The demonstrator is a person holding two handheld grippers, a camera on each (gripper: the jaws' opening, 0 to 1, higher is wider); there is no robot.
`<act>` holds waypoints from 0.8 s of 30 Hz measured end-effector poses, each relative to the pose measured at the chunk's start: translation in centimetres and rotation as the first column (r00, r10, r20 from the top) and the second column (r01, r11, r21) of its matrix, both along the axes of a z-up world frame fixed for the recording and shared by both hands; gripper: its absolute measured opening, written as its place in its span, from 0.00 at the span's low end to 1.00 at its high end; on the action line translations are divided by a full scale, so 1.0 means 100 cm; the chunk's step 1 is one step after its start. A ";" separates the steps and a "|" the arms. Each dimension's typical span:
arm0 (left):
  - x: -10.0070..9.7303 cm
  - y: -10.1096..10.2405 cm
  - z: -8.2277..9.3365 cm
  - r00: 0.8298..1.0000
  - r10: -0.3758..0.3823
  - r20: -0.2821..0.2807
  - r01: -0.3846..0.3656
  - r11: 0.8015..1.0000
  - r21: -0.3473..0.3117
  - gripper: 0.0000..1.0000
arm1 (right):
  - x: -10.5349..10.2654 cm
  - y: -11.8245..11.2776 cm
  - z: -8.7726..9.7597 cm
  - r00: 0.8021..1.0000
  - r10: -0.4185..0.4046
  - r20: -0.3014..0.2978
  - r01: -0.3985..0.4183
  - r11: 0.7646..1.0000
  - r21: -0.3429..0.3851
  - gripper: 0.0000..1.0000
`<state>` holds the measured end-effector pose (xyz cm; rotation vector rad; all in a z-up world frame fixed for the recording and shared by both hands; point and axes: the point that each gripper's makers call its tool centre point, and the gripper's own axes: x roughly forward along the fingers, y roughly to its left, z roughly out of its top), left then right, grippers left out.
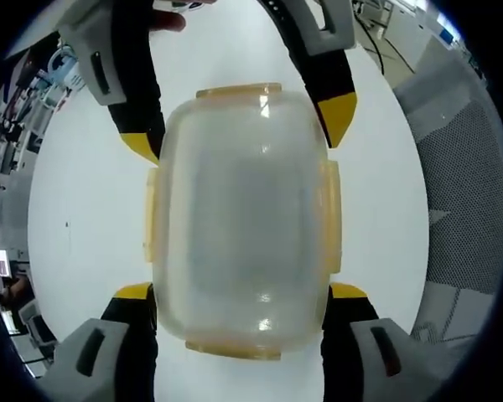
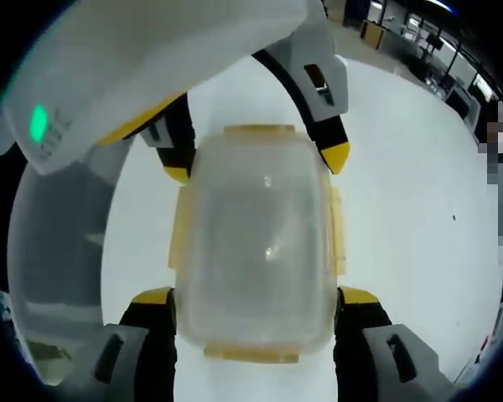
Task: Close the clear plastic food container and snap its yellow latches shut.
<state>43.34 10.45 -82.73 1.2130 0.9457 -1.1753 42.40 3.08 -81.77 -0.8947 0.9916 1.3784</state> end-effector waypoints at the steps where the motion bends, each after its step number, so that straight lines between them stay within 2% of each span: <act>1: 0.001 0.000 0.000 1.000 0.000 0.000 0.000 1.000 -0.001 0.81 | 0.000 0.000 0.000 1.000 0.000 0.000 0.000 1.000 0.000 0.77; 24: 0.007 -0.001 0.000 1.000 -0.001 0.001 0.001 1.000 -0.007 0.82 | 0.006 -0.001 0.000 1.000 0.002 -0.001 -0.002 1.000 -0.006 0.77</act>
